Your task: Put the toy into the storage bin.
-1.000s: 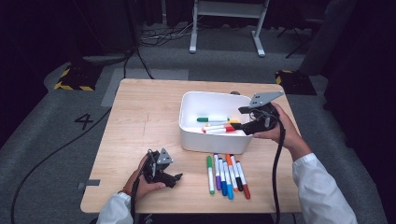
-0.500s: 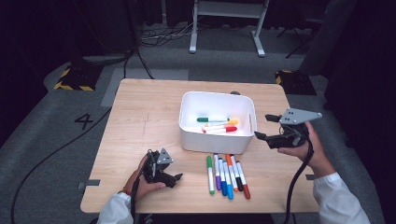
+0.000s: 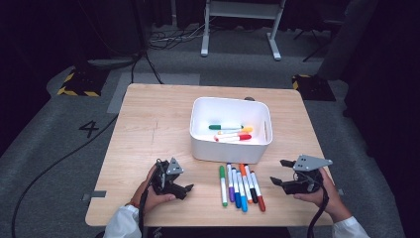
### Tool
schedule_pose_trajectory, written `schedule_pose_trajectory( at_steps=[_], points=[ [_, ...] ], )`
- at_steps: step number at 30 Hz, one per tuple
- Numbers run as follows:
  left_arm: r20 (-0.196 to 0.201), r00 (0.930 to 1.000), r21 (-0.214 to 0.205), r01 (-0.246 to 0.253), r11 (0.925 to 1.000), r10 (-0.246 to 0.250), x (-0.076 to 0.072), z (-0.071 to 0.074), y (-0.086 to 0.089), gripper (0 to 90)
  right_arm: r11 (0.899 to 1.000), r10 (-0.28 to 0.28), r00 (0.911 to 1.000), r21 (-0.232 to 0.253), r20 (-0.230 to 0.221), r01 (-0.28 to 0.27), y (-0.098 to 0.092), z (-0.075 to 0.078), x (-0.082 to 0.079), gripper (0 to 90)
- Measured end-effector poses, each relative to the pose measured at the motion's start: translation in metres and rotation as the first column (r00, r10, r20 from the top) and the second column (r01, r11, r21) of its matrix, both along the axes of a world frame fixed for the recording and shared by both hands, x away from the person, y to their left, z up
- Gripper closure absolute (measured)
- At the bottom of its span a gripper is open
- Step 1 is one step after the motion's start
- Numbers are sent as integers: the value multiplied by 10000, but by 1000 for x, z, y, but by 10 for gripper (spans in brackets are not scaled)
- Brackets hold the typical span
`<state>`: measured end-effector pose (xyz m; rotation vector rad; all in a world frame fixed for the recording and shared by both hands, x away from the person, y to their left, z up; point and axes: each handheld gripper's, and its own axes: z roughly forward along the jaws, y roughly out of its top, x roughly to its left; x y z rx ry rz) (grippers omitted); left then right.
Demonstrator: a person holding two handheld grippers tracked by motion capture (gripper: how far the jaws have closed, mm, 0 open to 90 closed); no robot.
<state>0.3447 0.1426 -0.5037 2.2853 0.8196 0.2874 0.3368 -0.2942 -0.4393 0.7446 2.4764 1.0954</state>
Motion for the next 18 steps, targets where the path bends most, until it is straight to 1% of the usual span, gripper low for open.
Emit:
schedule_pose_trajectory(
  at_steps=[2,3,6,8,11,13,16,18],
  points=[
    [2,10000,0,-2,10000,2,0,0,0,88,9999,146,9996,-79,-232,-148,3,-9,-3,274],
    [3,10000,1,-1,10000,1,0,0,0,88,9996,230,9988,-153,-422,-236,6,-14,-6,274],
    [4,10000,10,-5,10000,5,0,0,0,88,9987,506,9956,21,-785,-506,13,-22,-11,273],
    [3,10000,8,-6,10000,6,0,0,0,88,9977,675,9935,52,-919,-673,18,-26,-16,270],
    [2,10000,7,-7,10000,7,0,0,0,89,9954,937,9902,-86,-1032,-950,25,-32,-20,267],
    [15,10000,10,-1,10000,1,0,0,0,88,9948,989,9887,-128,-1125,-1010,28,-35,-21,267],
    [23,10000,12,3,10000,-3,0,0,0,88,9939,1003,9875,-328,-1214,-1050,31,-39,-22,267],
    [28,10000,15,3,10000,-3,0,0,0,89,9940,987,9871,-348,-1260,-1038,31,-41,-23,267]
  ],
)
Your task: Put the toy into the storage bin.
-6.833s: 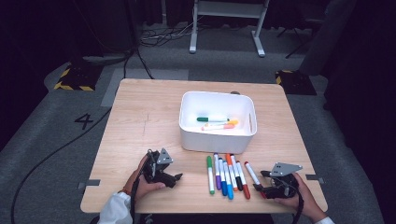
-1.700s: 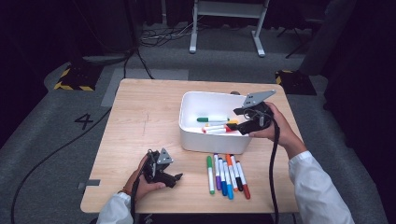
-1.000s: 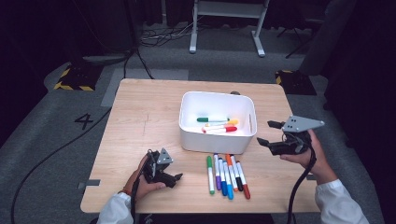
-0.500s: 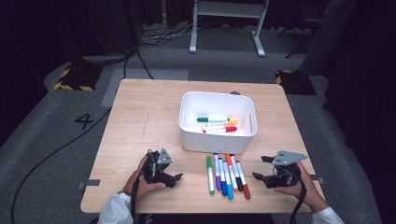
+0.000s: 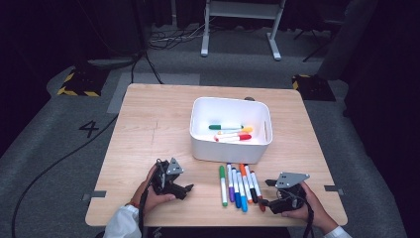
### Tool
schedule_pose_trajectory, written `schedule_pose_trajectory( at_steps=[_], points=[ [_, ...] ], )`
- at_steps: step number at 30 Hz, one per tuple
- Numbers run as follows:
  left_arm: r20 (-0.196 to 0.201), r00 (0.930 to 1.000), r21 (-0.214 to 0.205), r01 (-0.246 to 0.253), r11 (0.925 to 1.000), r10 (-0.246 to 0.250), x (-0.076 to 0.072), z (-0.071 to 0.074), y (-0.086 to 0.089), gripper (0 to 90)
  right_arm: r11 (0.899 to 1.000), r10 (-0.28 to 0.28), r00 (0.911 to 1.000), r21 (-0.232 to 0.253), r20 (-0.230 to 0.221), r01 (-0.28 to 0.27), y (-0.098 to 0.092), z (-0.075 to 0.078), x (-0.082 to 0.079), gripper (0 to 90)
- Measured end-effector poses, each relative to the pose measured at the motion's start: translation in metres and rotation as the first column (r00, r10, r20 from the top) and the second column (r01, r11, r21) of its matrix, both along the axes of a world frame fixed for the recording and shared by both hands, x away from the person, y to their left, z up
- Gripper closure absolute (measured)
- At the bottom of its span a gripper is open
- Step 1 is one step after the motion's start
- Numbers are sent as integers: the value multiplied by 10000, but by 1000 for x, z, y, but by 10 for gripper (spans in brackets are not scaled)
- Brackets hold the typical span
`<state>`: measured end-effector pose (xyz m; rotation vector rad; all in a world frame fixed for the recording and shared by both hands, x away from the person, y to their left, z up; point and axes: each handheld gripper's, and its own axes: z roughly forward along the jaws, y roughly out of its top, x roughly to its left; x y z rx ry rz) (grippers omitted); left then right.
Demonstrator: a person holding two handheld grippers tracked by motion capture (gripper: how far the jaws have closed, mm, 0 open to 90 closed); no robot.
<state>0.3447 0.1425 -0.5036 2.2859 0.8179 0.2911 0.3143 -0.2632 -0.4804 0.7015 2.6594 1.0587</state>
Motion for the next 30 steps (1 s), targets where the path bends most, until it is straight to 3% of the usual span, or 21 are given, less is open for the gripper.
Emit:
schedule_pose_trajectory(
  at_steps=[4,8,12,20,22,30],
  points=[
    [2,10000,2,0,10000,0,0,0,0,88,9993,-229,9997,-282,86,232,-2,-4,1,270],
    [7,10000,-2,-9,10000,9,0,0,0,88,9967,-678,9976,-443,113,682,-14,-10,5,357],
    [8,10000,-1,-15,10000,15,0,0,0,89,9916,-1293,9916,-103,-29,1293,-32,-12,12,487],
    [7,10000,-7,-12,10000,12,0,0,0,88,9745,-2234,9745,251,202,2229,-64,-14,25,728],
    [6,10000,-6,-18,10000,18,0,0,0,88,9694,-2443,9694,299,251,2436,-68,-14,27,739],
    [-9,10000,-13,-8,10000,8,0,0,0,88,9747,-2216,9748,354,266,2206,-70,-13,29,740]
  ],
)
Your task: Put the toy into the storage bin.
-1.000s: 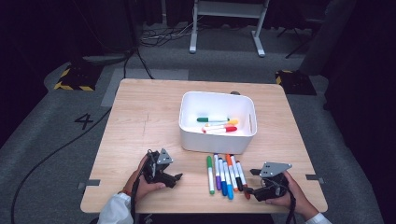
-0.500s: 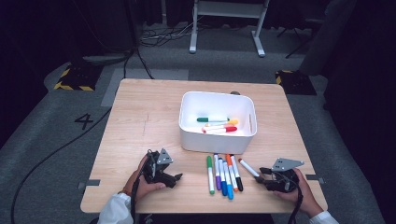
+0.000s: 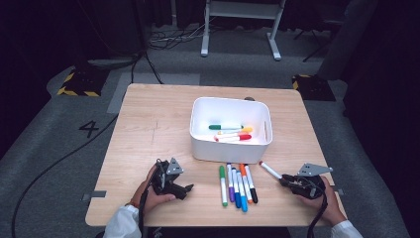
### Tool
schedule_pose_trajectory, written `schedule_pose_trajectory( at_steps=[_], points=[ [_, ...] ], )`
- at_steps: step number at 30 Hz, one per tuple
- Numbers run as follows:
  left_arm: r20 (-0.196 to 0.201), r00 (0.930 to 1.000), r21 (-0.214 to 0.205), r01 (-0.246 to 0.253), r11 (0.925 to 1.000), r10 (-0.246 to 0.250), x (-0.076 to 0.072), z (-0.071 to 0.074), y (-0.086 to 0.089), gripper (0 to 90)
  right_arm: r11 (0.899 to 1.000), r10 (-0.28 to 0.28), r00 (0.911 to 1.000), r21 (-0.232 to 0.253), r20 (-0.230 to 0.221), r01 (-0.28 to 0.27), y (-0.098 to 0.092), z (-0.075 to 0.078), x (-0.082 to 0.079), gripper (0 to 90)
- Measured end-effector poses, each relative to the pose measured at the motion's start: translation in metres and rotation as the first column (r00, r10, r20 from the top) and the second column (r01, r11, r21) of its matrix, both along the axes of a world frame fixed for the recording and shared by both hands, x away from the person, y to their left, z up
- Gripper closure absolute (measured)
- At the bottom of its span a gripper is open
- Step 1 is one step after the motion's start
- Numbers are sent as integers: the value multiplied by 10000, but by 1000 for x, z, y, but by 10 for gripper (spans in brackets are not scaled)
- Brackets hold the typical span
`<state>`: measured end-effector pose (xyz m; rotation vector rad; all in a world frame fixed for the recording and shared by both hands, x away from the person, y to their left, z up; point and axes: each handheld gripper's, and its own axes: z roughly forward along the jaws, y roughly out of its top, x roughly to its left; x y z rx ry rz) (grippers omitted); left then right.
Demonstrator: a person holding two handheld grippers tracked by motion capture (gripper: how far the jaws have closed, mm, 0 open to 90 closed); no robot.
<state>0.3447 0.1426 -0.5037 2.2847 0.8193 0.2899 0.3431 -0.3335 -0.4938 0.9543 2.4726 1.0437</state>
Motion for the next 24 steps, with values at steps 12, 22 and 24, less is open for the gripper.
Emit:
schedule_pose_trajectory(
  at_steps=[12,22,24],
  points=[
    [-4,10000,6,-8,10000,8,0,0,0,88,9990,108,9956,421,933,-148,-12,26,-14,741],
    [-4,10000,4,-9,10000,9,0,0,0,88,9867,-279,9909,1623,1317,62,-32,46,-16,741],
    [-4,10000,5,-8,10000,8,0,0,0,88,9877,-406,9878,1556,1501,170,-34,51,-15,740]
  ],
)
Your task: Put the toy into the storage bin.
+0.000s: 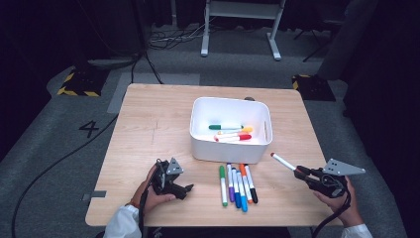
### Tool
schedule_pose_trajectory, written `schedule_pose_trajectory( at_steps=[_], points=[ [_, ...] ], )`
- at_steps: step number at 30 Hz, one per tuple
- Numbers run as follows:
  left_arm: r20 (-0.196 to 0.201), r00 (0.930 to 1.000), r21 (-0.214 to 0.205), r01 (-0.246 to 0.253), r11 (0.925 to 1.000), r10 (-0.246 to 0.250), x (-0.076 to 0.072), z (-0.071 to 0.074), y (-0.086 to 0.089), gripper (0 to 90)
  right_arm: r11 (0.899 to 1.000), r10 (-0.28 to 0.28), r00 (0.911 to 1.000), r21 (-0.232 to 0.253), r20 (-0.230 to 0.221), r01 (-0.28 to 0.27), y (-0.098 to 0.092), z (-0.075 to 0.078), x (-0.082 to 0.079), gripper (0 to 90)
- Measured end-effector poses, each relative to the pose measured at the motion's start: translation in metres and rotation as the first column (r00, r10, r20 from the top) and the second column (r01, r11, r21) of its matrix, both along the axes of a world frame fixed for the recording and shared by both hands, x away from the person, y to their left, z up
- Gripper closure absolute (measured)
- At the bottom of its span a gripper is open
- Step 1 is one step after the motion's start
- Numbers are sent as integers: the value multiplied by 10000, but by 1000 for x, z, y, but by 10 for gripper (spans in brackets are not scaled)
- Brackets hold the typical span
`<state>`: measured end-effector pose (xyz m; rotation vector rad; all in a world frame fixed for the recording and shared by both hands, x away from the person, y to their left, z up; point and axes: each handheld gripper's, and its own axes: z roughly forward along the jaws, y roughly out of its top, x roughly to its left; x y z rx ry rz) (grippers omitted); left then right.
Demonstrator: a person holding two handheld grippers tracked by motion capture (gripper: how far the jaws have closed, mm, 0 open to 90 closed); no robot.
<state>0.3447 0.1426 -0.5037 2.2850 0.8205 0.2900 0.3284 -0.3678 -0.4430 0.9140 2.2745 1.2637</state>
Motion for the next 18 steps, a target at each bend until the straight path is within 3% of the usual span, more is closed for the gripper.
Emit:
schedule_pose_trajectory(
  at_steps=[18],
  points=[
    [3,10000,2,-1,10000,1,0,0,0,88,9994,253,9921,-245,1229,-225,6,63,28,740]
  ],
)
